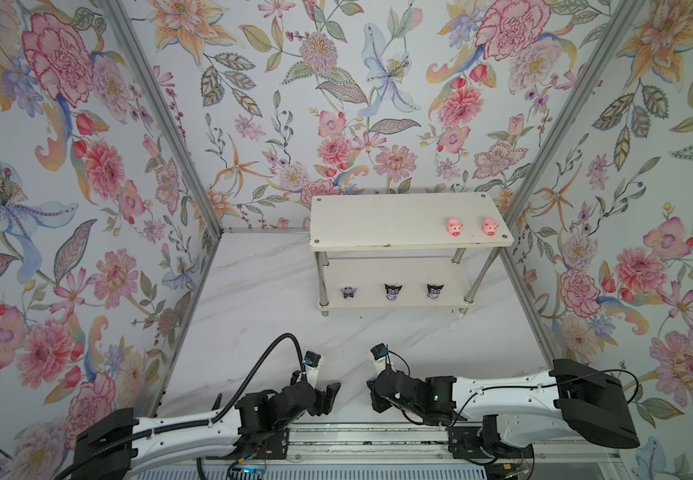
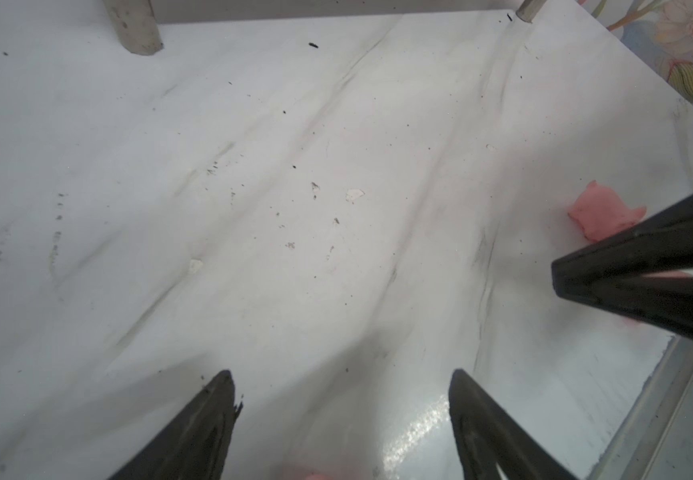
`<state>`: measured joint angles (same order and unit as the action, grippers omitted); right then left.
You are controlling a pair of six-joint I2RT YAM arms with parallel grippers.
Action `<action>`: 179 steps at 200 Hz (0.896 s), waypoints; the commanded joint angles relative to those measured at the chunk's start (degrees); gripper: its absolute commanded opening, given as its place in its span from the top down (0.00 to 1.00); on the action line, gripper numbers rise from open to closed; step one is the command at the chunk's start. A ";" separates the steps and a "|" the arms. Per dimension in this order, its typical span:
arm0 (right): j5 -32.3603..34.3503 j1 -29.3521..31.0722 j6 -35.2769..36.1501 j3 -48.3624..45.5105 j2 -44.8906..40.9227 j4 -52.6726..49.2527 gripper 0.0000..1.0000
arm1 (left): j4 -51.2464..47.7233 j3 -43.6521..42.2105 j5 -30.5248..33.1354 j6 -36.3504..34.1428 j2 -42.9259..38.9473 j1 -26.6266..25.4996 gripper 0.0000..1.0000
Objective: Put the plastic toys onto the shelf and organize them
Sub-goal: 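Lower the open right gripper over a pink pig beside the left gripper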
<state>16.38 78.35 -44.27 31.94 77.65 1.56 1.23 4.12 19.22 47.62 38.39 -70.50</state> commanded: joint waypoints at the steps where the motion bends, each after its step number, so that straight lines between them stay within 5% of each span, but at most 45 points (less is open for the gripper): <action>1: -1.96 1.41 4.73 5.69 5.11 0.23 0.96 | -8.30 3.22 9.51 2.91 -3.84 -0.35 0.27; 31: -6.28 3.06 9.82 16.13 15.82 0.78 0.93 | -15.28 5.02 16.87 6.81 -8.27 3.06 0.31; 67: -7.34 4.89 14.49 26.73 25.30 -2.15 0.64 | -16.35 5.11 20.10 7.50 -12.04 9.96 0.27; 107: -8.20 3.61 15.17 28.28 28.08 -2.62 0.58 | -11.74 1.54 18.32 7.33 -18.01 15.57 0.28; 179: -12.85 2.18 11.08 23.00 29.60 0.04 0.58 | -11.88 -0.42 18.56 8.55 -16.59 16.66 0.28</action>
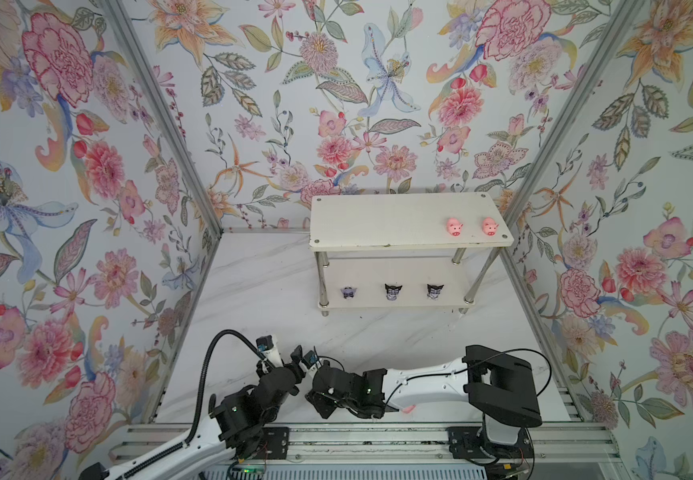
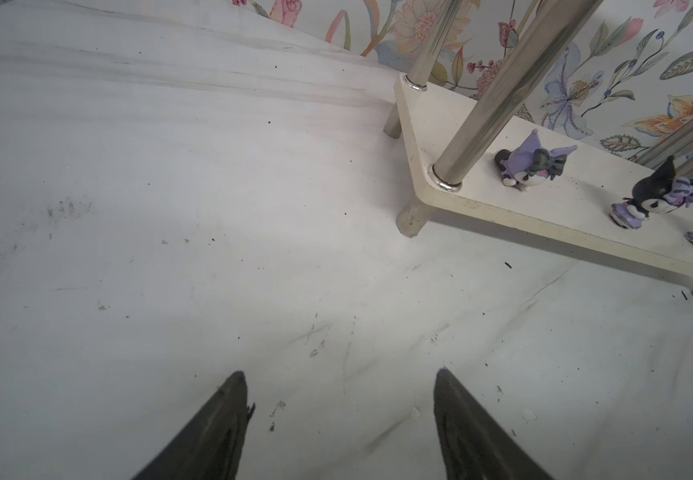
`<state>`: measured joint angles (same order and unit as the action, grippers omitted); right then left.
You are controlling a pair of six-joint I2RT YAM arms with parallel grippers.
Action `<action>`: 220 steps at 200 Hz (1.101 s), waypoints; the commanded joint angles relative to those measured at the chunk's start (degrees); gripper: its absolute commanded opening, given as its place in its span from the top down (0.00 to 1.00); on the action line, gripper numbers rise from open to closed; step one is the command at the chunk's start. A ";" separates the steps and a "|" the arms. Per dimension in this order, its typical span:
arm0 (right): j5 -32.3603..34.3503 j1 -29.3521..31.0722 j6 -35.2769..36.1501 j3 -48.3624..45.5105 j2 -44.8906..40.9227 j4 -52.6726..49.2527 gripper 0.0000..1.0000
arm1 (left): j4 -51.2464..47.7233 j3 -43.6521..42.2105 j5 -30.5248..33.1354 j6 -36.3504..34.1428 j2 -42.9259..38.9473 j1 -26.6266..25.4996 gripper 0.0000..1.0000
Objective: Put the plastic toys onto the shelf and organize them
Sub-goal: 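Lower the open right gripper over a pink pig beside the left gripper, then close the right gripper on the pink pig's body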
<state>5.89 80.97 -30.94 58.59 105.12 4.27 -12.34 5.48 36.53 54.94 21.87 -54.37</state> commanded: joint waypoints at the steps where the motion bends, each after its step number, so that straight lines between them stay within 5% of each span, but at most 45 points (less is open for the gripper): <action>1: -2.37 -0.45 -2.31 -3.74 2.12 -2.64 0.58 | 1.74 -1.78 1.25 1.23 -0.07 0.55 0.28; 149: -4.09 -9.31 -11.46 -20.61 -6.83 8.50 0.66 | 11.67 -2.40 -3.26 0.96 9.96 1.55 0.28; 220: 0.80 -11.01 -10.07 -23.10 -13.59 4.55 0.43 | 15.14 -0.83 -4.63 0.01 15.11 1.47 0.25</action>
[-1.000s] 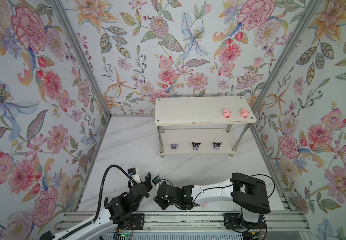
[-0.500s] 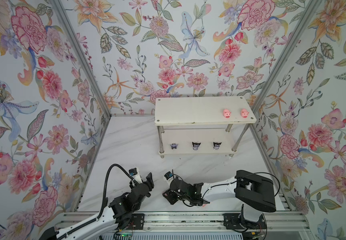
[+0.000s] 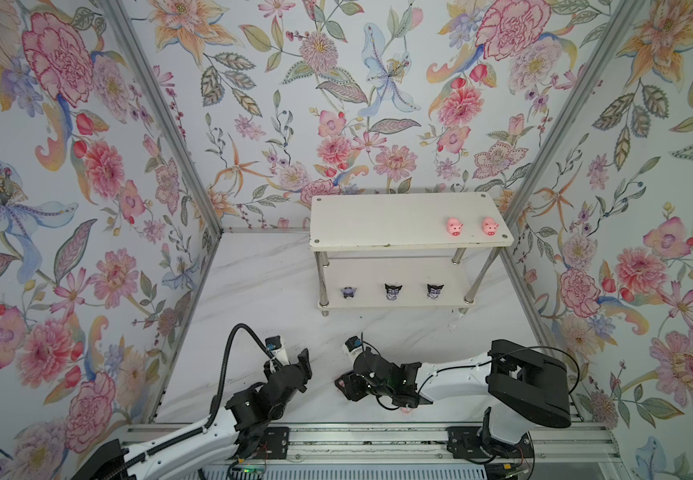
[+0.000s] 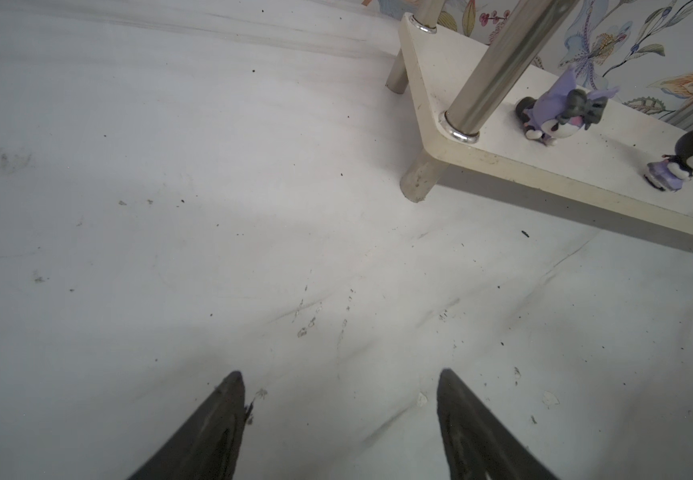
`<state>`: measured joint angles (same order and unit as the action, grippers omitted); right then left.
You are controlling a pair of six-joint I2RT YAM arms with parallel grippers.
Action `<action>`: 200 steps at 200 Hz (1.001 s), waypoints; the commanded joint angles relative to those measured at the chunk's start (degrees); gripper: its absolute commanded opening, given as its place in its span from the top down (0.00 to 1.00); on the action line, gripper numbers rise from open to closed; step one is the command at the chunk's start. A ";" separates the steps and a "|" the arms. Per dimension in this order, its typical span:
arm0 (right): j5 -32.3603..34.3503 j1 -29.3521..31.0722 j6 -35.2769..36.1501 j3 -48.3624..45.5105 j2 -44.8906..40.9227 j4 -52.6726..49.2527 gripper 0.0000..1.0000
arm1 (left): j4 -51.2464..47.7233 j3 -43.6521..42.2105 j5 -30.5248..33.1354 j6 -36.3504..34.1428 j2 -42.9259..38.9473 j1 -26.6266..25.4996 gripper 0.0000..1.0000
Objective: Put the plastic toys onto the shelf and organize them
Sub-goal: 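Close the right gripper on the pink pig's body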
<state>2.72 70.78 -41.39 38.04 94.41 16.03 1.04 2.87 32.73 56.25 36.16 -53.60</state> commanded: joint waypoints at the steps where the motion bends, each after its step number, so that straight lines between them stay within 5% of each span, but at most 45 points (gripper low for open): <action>1: 4.14 -0.82 0.40 -2.63 -3.07 -7.32 0.43 | 1.77 1.78 -0.83 -1.35 0.83 0.70 0.25; 65: 12.91 4.77 9.35 -1.16 -10.74 -14.37 0.38 | -0.67 3.25 -0.13 -3.17 1.59 0.51 0.21; 145: 12.47 7.45 10.34 3.43 -1.79 -10.51 0.39 | 1.22 3.72 0.57 -4.27 3.04 0.00 0.21; 200: 14.35 7.54 12.85 6.86 2.43 -9.73 0.52 | 4.83 2.93 0.23 -4.63 4.31 -0.18 0.21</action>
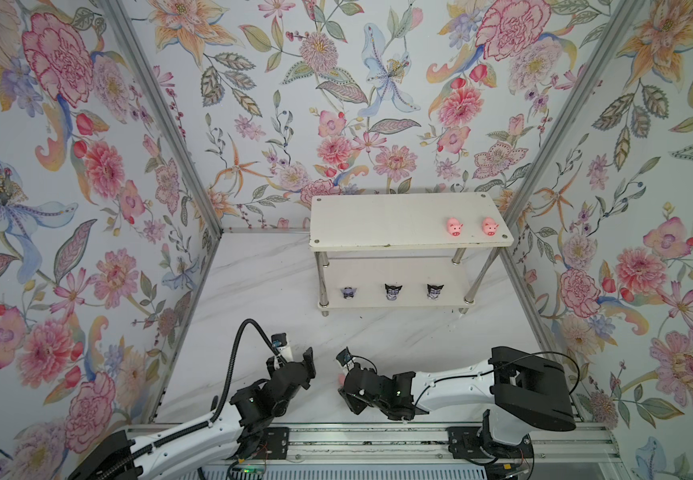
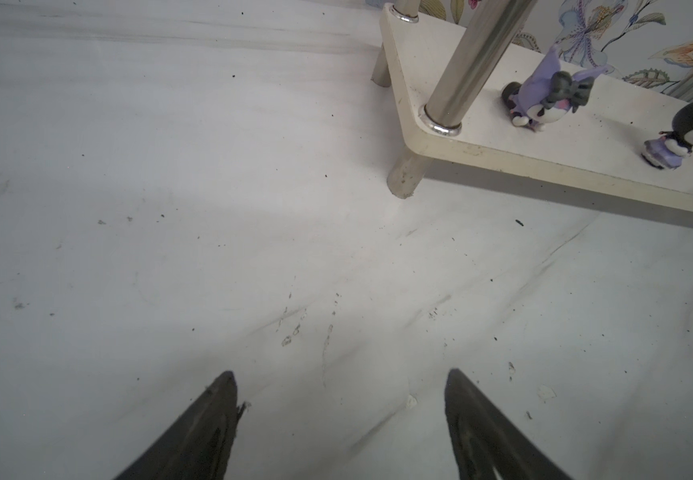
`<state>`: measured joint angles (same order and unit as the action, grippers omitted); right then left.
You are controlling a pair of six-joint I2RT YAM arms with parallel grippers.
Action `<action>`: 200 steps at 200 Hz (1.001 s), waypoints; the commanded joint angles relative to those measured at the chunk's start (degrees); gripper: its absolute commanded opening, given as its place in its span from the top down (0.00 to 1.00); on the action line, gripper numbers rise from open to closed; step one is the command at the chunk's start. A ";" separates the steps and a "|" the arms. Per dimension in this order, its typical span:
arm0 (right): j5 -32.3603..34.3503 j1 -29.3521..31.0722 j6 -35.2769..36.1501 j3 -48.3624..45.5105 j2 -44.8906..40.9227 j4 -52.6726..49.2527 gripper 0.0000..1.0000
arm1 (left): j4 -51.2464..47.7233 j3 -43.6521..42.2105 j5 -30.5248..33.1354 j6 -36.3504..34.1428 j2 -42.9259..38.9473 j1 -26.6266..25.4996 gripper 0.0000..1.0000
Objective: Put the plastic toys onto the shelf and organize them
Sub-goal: 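Close the right gripper on the pink pig's body, then lift the held pig and carry it up over the top shelf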
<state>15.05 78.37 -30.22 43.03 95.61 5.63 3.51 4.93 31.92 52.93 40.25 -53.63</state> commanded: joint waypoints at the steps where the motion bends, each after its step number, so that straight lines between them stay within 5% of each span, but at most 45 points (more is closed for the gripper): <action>1: 2.01 -0.10 1.71 1.88 1.24 0.69 0.52 | 2.37 0.87 1.04 -1.32 0.24 -0.16 0.21; 51: 0.96 -1.16 -0.09 0.20 1.22 1.74 0.56 | 3.45 -0.42 0.77 -1.15 0.03 -0.21 0.21; 84: -6.36 -4.34 -5.36 -3.42 1.43 7.35 0.77 | 3.67 -1.06 1.29 -1.66 -1.20 -0.25 0.21; 116: -8.95 -5.93 -8.82 -5.43 0.70 9.55 0.80 | 4.27 -1.22 1.12 -1.98 -1.01 -0.28 0.20; 161: -6.22 -7.46 -10.19 -3.29 -5.23 -1.03 0.87 | 6.62 -0.60 1.37 -5.14 0.63 -0.17 0.20; 200: -1.00 -11.41 -9.82 1.63 -16.74 -19.79 0.87 | 9.66 -0.35 1.86 -9.97 2.19 -0.06 0.20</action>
<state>9.56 69.45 -39.51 40.29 86.13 0.51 10.20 4.78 32.18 47.40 41.89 -53.67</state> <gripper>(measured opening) 0.132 0.802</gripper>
